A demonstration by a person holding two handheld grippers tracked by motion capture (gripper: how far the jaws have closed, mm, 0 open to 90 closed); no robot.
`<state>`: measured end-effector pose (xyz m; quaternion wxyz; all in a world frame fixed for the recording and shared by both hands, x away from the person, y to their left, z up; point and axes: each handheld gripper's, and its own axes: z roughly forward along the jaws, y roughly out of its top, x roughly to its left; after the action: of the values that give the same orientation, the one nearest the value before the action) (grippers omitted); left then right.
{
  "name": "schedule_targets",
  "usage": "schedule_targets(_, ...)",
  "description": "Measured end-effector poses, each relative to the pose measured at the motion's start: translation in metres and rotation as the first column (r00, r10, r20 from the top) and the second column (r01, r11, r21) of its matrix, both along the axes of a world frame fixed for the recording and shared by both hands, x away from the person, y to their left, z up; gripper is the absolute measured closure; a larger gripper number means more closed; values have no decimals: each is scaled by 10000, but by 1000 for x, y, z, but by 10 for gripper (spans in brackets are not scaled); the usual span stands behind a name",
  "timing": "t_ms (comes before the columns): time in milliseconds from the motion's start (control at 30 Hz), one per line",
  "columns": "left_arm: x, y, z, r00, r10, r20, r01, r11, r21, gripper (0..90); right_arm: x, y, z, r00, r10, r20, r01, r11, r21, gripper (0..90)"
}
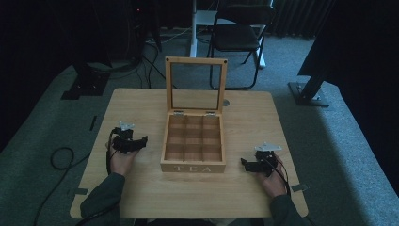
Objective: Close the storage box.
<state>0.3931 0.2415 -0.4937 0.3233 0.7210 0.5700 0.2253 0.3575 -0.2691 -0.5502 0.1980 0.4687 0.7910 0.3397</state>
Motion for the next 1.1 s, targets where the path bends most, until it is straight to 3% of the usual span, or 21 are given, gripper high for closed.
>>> schedule_targets(333,5,7,20,9992,171,359,-170,9999,-34,341,0,0,0,10000,45,1,-45,10000,-13,128)
schedule_targets(767,18,-3,50,9939,-472,997,462,9988,130,330,0,0,0,10000,42,2,-42,10000,-14,127)
schedule_targets(1100,39,-12,68,9880,-766,1338,711,9964,458,330,0,0,0,10000,42,5,-42,10000,-12,128)
